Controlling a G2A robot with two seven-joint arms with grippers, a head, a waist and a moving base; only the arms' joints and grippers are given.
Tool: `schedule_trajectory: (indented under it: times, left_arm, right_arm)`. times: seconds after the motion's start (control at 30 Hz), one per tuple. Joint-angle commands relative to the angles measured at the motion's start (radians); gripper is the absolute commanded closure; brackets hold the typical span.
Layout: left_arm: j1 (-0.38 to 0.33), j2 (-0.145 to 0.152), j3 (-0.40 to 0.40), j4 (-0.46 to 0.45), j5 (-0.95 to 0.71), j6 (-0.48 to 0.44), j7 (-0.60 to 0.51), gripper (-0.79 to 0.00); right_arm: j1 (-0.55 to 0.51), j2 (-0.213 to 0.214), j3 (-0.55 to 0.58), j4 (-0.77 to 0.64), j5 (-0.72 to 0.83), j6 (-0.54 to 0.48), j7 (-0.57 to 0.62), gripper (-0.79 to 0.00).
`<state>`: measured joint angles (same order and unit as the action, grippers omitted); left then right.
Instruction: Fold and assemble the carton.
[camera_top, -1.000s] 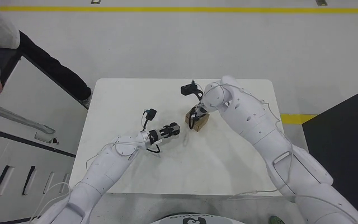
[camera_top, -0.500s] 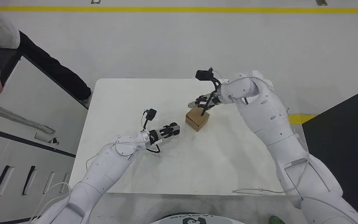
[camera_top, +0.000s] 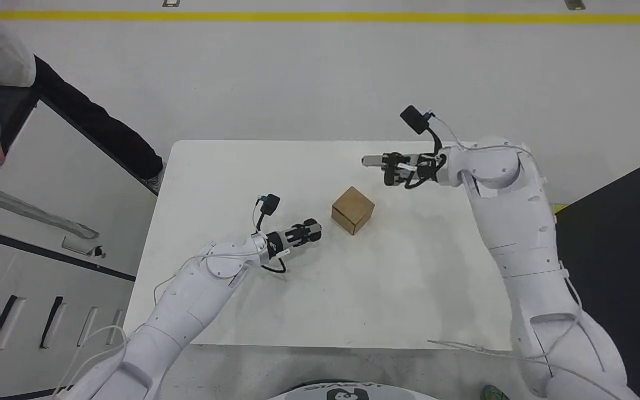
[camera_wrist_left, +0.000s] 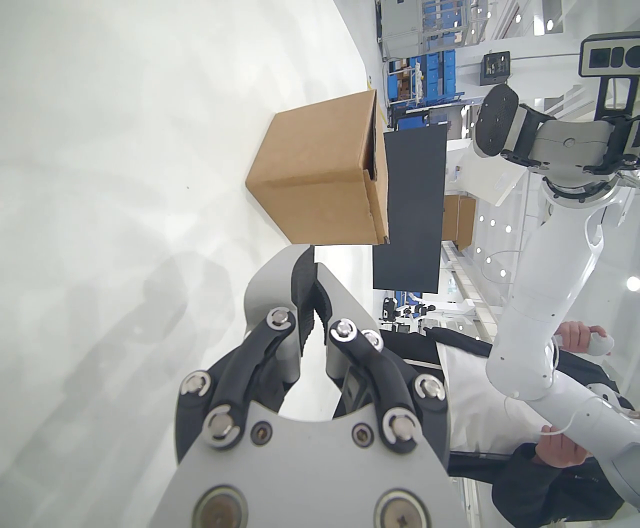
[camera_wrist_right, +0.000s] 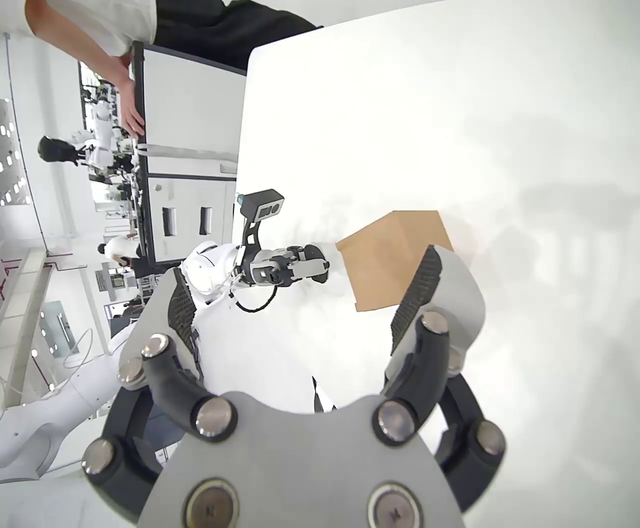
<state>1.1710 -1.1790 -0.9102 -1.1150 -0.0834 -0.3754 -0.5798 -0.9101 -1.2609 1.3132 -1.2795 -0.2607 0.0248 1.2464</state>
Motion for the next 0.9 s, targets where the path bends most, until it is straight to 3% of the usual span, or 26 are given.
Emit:
schedule_trajectory:
  times: [0.0,0.1,0.27,0.4,0.7,0.87]
  left_arm:
    - [0.000,0.000,0.000,0.000,0.000,0.000,0.000,-0.776]
    - [0.003,0.000,0.000,-0.008,0.002,0.000,0.006,-0.785]
    - [0.031,0.008,-0.020,-0.104,0.073,-0.052,0.041,-0.785]
    - [0.050,0.016,-0.022,-0.165,0.243,-0.097,0.105,-0.785]
    - [0.055,0.015,-0.015,-0.175,0.283,-0.124,0.125,-0.785]
    - [0.045,0.005,0.023,-0.135,0.700,-0.180,0.435,-0.785]
  right_arm:
    - [0.000,0.000,0.000,0.000,0.000,0.000,0.000,-0.785]
    - [-0.014,0.002,0.005,0.000,-0.001,-0.002,-0.026,-0.785]
    - [-0.032,0.014,0.046,0.023,0.050,0.023,-0.026,-0.785]
    - [-0.031,0.017,0.070,0.065,0.136,0.067,-0.023,-0.785]
    - [-0.025,0.019,0.073,0.077,0.151,0.075,-0.019,-0.785]
    - [-0.042,0.019,0.065,0.097,0.184,0.111,-0.064,-0.785]
